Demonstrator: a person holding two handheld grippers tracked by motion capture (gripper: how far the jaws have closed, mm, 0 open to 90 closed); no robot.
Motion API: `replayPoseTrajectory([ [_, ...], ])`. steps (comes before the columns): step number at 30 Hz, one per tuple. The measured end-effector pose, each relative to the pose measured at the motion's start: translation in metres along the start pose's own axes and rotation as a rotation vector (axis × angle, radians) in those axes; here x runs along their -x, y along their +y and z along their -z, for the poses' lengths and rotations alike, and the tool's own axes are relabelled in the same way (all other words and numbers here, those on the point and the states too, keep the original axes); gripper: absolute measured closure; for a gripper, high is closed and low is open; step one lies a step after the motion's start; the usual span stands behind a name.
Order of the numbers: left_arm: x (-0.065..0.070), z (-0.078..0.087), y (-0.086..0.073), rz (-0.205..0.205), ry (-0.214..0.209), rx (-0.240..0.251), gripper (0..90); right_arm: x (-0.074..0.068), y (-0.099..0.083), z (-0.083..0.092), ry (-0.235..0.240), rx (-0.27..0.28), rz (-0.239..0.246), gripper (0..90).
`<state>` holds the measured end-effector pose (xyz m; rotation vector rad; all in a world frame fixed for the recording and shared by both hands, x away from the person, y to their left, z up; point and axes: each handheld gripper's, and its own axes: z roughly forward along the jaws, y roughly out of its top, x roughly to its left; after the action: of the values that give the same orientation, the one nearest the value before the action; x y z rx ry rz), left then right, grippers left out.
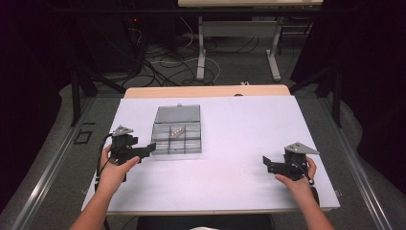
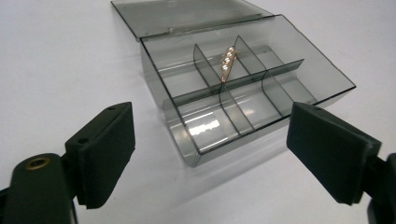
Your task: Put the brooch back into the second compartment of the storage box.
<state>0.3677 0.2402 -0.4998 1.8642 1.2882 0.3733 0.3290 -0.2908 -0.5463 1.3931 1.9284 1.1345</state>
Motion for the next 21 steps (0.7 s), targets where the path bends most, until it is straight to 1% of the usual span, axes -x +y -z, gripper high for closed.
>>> replayPoseTrajectory([
  [2, -0.003, 0.001, -0.003, 0.009, -0.009, -0.001, 9.8, 0.0, 0.0, 0.0, 0.0, 0.0, 0.001, 3.5],
  [5, -0.007, 0.002, -0.008, 0.021, -0.015, 0.002, 6.9, 0.0, 0.0, 0.0, -0.001, 0.001, 0.0, 3.5],
  [6, -0.009, 0.002, -0.009, 0.023, -0.018, 0.008, 5.8, 0.0, 0.0, 0.0, -0.001, -0.002, -0.009, 3.5],
  [8, -0.011, 0.004, -0.011, 0.02, -0.02, 0.009, 4.4, 0.0, 0.0, 0.0, 0.0, -0.001, -0.009, 3.5],
  [9, -0.011, 0.004, -0.013, 0.018, -0.019, 0.011, 4.2, 0.0, 0.0, 0.0, 0.0, 0.0, 0.0, 3.6],
  [12, -0.013, 0.005, -0.016, 0.002, -0.019, 0.01, 1.4, 0.0, 0.0, 0.0, 0.0, 0.001, 0.0, 3.5],
  [13, -0.013, 0.005, -0.018, 0.003, -0.021, 0.018, 0.7, 0.0, 0.0, 0.0, -0.001, 0.001, 0.001, 3.5],
  [16, -0.016, 0.005, -0.022, 0.017, -0.026, 0.02, 0.2, 0.0, 0.0, 0.0, -0.001, 0.001, -0.004, 3.6],
  [18, -0.018, 0.005, -0.024, 0.026, -0.019, 0.019, 0.2, 0.0, 0.0, 0.0, -0.001, 0.001, -0.002, 3.6],
  [19, -0.019, 0.005, -0.025, 0.024, -0.015, 0.014, 0.2, 0.0, 0.0, 0.0, 0.0, 0.001, -0.001, 3.5],
  [20, -0.02, 0.005, -0.026, 0.033, -0.013, 0.014, 0.3, 0.0, 0.0, 0.0, 0.001, 0.001, -0.002, 3.6],
  [21, -0.022, 0.005, -0.027, 0.027, -0.01, 0.009, 0.3, 0.0, 0.0, 0.0, 0.001, 0.002, -0.003, 3.5],
])
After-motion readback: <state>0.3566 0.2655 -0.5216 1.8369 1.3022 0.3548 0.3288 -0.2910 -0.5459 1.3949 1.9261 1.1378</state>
